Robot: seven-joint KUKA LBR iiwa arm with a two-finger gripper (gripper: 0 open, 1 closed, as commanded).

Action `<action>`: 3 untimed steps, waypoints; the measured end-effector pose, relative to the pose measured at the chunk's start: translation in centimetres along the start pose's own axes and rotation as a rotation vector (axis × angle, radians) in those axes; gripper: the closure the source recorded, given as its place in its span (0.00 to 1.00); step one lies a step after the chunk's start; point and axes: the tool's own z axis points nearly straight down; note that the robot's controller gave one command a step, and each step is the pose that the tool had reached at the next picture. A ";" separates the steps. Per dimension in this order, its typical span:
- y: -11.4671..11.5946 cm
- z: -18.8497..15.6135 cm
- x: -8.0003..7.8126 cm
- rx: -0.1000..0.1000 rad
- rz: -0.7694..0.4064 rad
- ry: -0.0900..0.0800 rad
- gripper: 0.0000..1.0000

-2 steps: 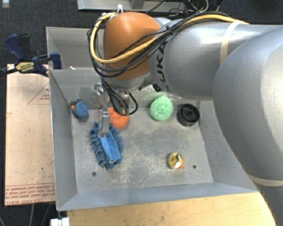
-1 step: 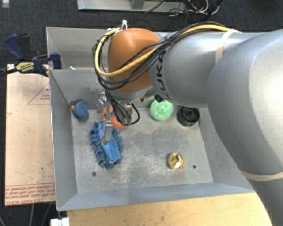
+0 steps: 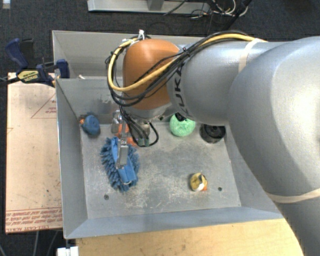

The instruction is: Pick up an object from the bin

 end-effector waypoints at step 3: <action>-2.8 -4.9 2.5 -0.013 -0.158 -0.033 1.00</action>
Offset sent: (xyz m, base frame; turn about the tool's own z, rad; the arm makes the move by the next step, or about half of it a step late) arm 0.0000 0.0000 0.0000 0.0000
